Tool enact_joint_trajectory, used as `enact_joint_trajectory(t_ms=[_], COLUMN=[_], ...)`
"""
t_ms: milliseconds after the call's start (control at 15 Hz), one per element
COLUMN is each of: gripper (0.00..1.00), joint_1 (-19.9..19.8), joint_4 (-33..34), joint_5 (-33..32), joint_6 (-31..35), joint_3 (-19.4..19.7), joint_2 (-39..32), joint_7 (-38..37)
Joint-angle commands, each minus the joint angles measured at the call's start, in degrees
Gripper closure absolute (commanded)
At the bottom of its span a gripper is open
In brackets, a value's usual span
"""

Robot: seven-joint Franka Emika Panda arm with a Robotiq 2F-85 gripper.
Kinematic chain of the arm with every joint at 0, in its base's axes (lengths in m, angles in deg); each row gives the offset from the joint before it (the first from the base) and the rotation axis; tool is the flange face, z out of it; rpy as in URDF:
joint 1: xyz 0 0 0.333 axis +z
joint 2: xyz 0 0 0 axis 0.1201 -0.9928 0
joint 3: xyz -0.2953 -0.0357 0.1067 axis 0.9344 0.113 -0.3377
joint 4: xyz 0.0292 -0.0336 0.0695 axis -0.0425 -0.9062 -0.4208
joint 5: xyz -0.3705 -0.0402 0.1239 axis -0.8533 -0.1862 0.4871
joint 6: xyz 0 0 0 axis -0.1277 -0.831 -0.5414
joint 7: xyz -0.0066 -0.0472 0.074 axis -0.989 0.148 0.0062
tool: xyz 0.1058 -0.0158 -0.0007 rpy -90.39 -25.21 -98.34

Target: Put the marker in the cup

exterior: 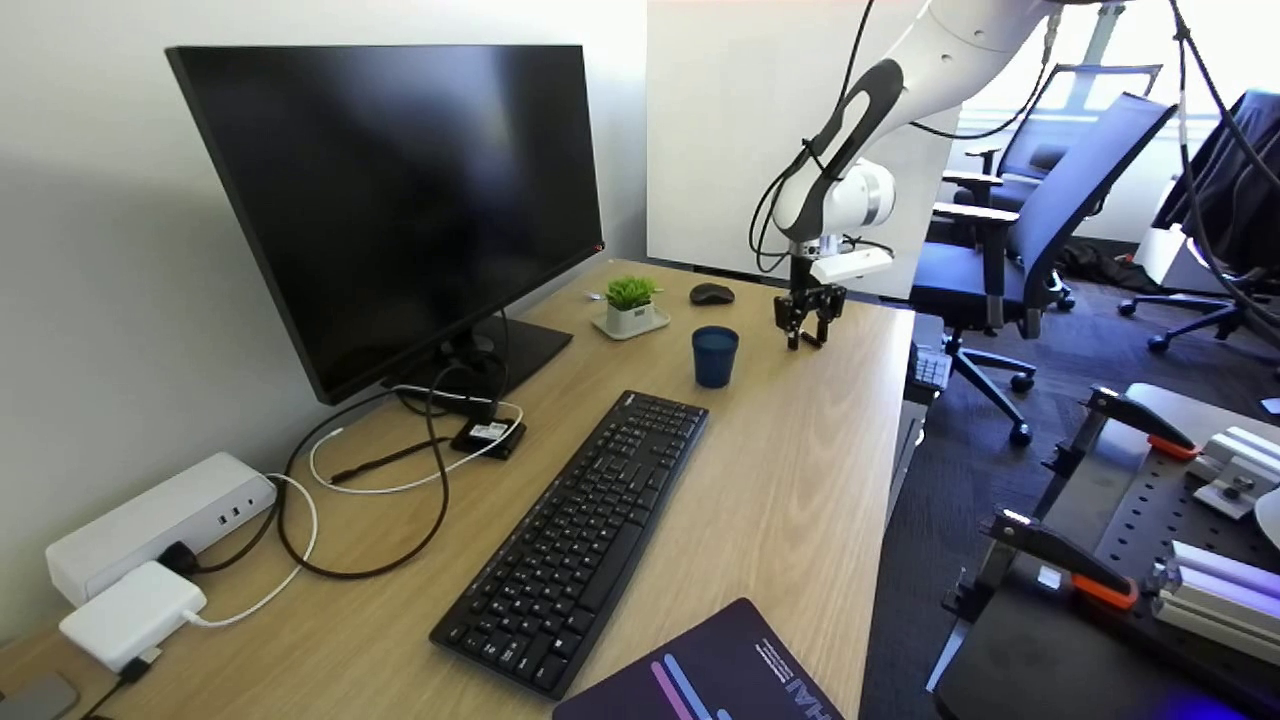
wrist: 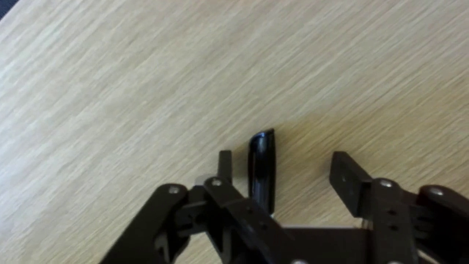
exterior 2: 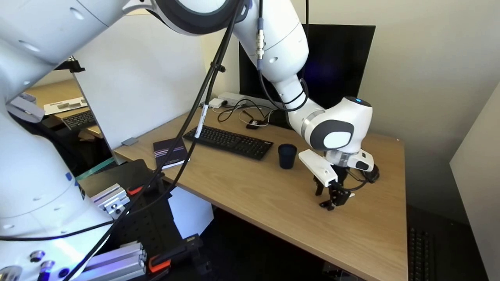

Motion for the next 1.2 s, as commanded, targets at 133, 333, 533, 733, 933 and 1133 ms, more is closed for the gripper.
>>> enact_joint_trajectory(t_ms=[133,333,533,733,933,1133], gripper=[0.76,0.97,0.95,0.95,0.95,0.95], joint_1=[-1.0,-0.3,0.5,0.8,0.8,1.0], joint_4=[2.4,2.8,3.4,3.8,3.6,4.1], joint_5=[-1.3,-1.3,-1.1,0.2,2.0,4.7], joint_6=[-3.4,-5.6,-8.7,-14.8,-24.8,-35.3], joint_3=[-1.5,-1.1,-1.0,-1.6,-3.0,-4.1], joint_2=[-0.5,0.0,1.0,3.9,9.7,15.8], joint_7=[1.2,-0.2,-1.8,-4.2,-6.7,-8.8])
